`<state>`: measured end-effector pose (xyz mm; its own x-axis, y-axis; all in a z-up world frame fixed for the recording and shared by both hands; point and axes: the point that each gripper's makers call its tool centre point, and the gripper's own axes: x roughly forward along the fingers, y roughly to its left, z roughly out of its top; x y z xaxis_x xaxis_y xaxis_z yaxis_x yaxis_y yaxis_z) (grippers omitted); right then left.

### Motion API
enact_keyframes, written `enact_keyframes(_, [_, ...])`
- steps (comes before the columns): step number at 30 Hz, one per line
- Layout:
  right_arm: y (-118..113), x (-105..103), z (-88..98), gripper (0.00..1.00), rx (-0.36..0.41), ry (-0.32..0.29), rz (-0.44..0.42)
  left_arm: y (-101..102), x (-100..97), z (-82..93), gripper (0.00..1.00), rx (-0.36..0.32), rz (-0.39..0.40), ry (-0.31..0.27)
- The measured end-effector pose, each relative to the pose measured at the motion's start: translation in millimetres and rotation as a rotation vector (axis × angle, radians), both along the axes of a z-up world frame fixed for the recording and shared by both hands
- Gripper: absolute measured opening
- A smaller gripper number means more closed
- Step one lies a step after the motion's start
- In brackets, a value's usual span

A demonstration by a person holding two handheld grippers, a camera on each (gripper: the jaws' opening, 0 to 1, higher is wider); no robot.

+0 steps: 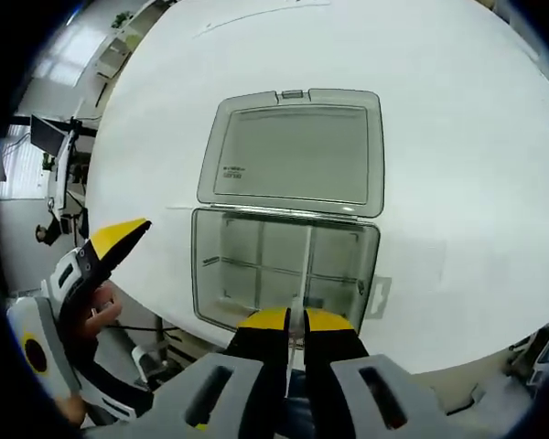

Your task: Insert the divider into the dual guide fixture by aligning both edges with the guide slots and pushing it downward to the bottom, including one-sided entry, uneven engagement, binding, and posture correction.

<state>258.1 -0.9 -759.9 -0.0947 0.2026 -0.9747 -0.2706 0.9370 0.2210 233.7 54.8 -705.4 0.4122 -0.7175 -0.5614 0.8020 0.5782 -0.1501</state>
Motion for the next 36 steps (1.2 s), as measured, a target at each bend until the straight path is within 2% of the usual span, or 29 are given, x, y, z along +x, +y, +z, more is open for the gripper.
enact_keyframes(36, [-2.7, -0.4, -16.1, 0.00, -0.014, 0.008, -0.007, 10.7, -1.8, -7.4, 0.98, 0.003, 0.022, 0.024])
